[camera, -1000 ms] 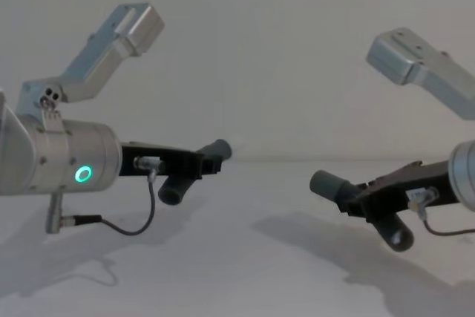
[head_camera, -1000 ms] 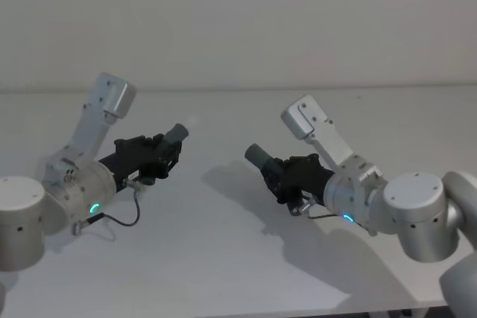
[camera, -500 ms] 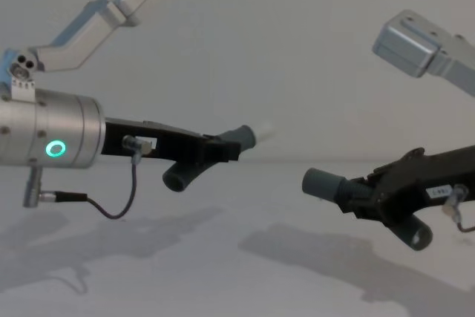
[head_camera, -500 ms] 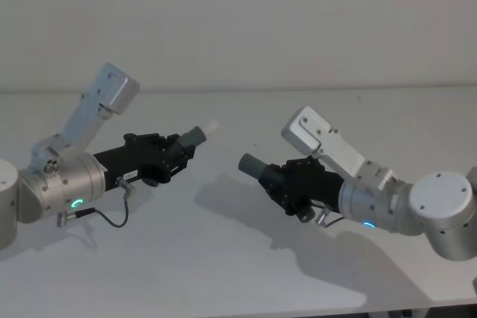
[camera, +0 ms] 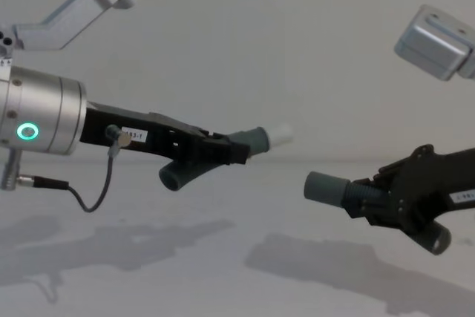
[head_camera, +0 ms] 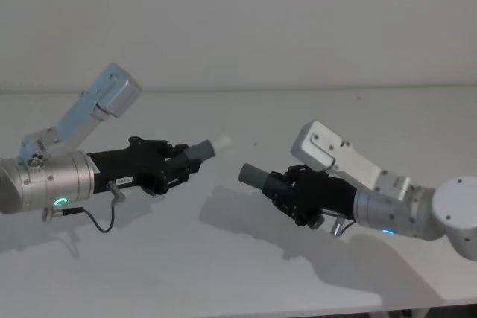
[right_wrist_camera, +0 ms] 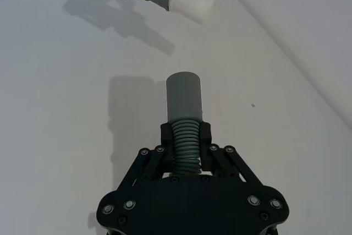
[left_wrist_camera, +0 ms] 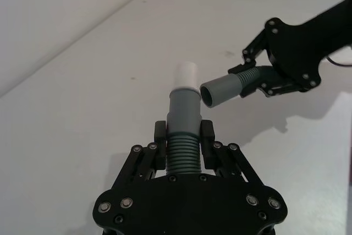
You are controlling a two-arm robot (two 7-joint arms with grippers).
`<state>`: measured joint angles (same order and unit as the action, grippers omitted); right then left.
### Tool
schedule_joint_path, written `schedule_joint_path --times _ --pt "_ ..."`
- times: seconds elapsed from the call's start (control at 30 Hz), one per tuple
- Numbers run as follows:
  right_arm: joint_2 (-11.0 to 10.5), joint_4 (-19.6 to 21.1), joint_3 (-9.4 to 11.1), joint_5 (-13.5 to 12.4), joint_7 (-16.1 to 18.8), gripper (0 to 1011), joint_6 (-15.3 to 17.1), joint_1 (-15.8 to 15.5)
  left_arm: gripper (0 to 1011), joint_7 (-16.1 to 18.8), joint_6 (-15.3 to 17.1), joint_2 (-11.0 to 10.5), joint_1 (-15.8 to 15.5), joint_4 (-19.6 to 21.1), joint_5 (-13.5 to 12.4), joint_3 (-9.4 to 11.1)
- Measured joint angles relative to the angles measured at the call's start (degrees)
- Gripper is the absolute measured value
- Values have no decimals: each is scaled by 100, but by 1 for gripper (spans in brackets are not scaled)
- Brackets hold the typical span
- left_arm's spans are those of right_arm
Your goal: Use both hands to pick up one end of the pipe from the table, align the ends, and insert them.
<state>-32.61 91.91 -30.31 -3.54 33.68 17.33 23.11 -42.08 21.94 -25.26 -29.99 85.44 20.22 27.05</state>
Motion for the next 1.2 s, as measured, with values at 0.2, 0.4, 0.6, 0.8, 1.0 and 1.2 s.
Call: schedule_joint_path --times 0.2,0.4,0.6,0.8,1.0,1.2 --pt "-169 77 8 -61 115 236 -280 -56 329 -255 -48 -145 -80 29 21 110" --pt "-319 156 50 -142 184 236 -499 -110 329 -412 -81 -241 -127 52 32 187" --pt "-441 213 88 -213 233 236 -669 -150 329 -520 -89 -309 -170 60 44 253" --pt "-555 273 118 -283 292 236 -849 -182 329 -665 -94 -376 -237 56 66 333" --pt "-657 335 126 -364 353 236 -1015 -203 329 -846 -102 -435 -327 25 96 425" --pt "-713 371 117 -418 418 236 -1104 -204 329 -948 -110 -460 -391 5 117 493"
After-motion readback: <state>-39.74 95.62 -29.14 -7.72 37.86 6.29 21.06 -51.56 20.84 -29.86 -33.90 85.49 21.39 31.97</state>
